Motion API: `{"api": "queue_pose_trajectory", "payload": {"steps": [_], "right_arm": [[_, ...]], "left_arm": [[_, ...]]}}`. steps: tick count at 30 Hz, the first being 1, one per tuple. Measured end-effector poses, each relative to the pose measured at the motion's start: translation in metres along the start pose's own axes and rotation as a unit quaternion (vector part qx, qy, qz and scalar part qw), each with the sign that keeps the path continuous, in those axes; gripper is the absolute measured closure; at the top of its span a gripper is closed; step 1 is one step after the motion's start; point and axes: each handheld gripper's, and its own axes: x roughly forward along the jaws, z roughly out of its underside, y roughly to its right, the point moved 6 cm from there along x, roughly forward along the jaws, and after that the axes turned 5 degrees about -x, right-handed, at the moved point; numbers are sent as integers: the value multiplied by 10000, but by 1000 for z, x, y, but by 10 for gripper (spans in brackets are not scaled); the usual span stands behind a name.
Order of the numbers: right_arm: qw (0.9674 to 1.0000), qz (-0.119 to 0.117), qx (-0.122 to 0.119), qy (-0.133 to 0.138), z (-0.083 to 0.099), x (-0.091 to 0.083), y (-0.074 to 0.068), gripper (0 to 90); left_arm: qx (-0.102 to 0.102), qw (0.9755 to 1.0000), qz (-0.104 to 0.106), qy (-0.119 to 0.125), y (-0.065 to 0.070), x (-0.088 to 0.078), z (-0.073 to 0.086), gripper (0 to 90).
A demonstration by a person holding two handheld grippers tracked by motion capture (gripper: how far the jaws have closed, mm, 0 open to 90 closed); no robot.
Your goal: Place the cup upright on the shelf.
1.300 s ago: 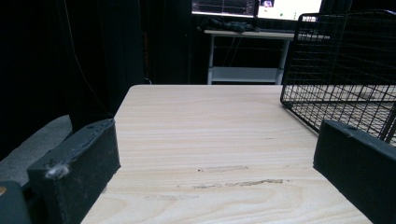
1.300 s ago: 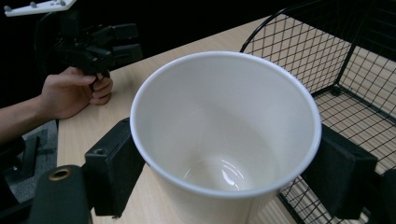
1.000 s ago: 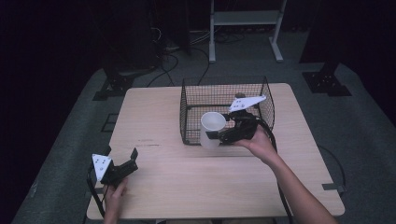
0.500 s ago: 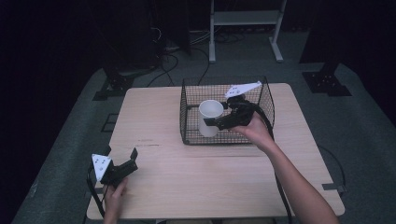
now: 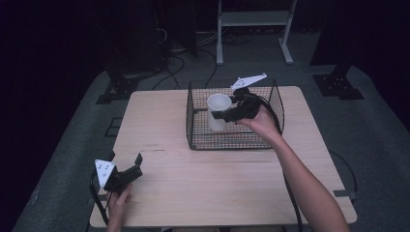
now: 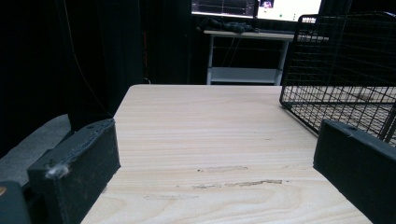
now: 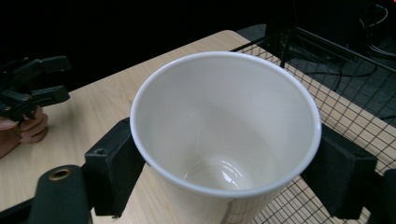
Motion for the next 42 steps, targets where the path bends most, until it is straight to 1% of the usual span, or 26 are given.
{"api": "queue_pose_trajectory", "payload": {"steps": [6,9,10,13,16,18,20,23,28,34,37,42], "right_arm": [[9999,98,95,-37,-1,7,14,192],[9998,158,26,-110,-3,11,20,192],[9998,208,10,-68,-4,12,23,192],[9998,186,59,-91,-4,15,30,192],[9996,248,59,-98,-4,20,38,192],[9997,203,120,-78,-2,24,44,192],[9995,179,257,-20,0,29,50,192],[9993,186,322,-17,4,33,56,191],[9989,266,374,-110,10,40,63,191],[9985,244,460,-160,17,46,69,191],[9982,252,484,-231,21,50,71,190],[9981,238,454,-335,27,57,74,190]], "left_arm": [[2,10000,5,2,0,0,0,0],[-5,10000,2,2,0,0,0,0],[-7,10000,2,2,0,0,0,0],[-10,10000,3,3,0,0,0,0],[-6,10000,5,3,0,0,0,0],[-6,10000,6,4,0,0,0,0],[-11,10000,8,5,0,0,0,0],[-21,10000,7,14,0,0,0,0],[-19,10000,8,13,0,0,0,0],[-8,10000,11,13,0,0,0,0],[-16,10000,8,10,0,0,0,0],[-16,10000,8,15,0,0,0,0]]}}
